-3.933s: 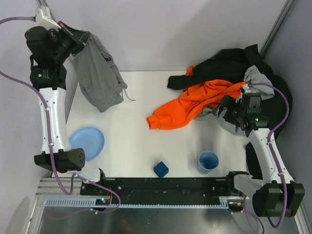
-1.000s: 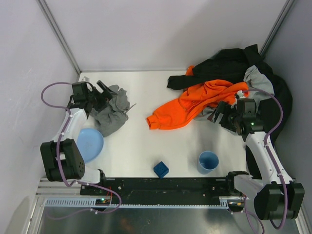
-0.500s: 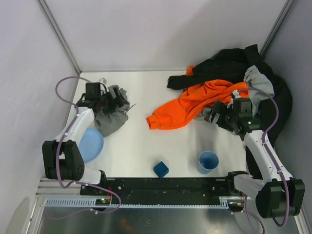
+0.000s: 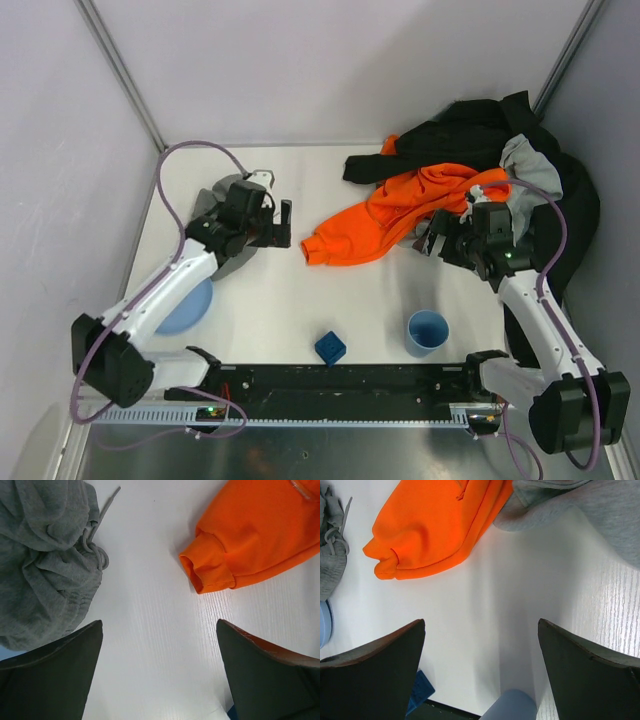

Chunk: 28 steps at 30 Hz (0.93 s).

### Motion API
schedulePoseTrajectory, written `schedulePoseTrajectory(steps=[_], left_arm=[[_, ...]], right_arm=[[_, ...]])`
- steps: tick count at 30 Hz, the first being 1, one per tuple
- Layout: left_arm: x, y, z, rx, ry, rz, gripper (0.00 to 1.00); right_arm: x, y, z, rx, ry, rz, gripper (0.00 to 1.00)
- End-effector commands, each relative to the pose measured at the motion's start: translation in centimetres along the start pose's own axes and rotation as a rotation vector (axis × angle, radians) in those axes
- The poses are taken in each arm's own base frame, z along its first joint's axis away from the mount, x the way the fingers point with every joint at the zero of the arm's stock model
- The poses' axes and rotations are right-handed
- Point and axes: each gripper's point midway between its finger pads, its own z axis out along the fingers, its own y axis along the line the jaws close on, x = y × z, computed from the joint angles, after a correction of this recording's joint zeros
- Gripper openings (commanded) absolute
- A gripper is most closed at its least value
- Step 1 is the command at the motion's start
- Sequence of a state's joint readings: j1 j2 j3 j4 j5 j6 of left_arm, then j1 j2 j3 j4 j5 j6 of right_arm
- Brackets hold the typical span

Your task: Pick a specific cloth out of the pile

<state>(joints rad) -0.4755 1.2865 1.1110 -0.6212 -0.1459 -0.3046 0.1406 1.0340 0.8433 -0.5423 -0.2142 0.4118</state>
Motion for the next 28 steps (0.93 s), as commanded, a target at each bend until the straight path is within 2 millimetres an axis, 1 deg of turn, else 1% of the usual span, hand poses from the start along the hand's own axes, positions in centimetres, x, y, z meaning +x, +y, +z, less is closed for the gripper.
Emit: schedulePoseTrajectory(steps=[1,4,7,13,18,25,28], left_arm=[[-1.3,0.6,-3.7,-0.041,-0.124,0.03,1.0],[-1.3,0.3,-5.5,-0.004,-0.175,-0.001,1.0],[-1.0,0.4,-7.1,0.021,-0.219,-0.039,1.0],[0.4,1.3,-9.3,0.048,-0.286,-0.095,0.99],[1.4,1.8,-10.3,0.061,-0.324,-0.125,1.0],[1.6,1.9,-10.8,0.075,-0.344,-0.13,1.0],[1.4,1.9,-11.1,0.081,-0.363,-0.136,1.0]], right_arm=[[-0.5,0.6,-1.0,-0.021,-0.054,-0.041,0.99],[-0.5,0.9,-1.8,-0.038,-0.083,-0.047,0.99],[-0.5,1.0,-3.0,-0.051,-0.125,-0.055,0.99],[-0.5,1.0,-5.6,-0.063,-0.229,-0.074,0.99],[-0.6,0.8,-7.4,-0.062,-0.298,-0.077,0.99],[-0.3,0.5,-7.7,-0.057,-0.314,-0.053,0.99],[-0.6,0.6,-8.1,-0.059,-0.336,-0.05,0.99]])
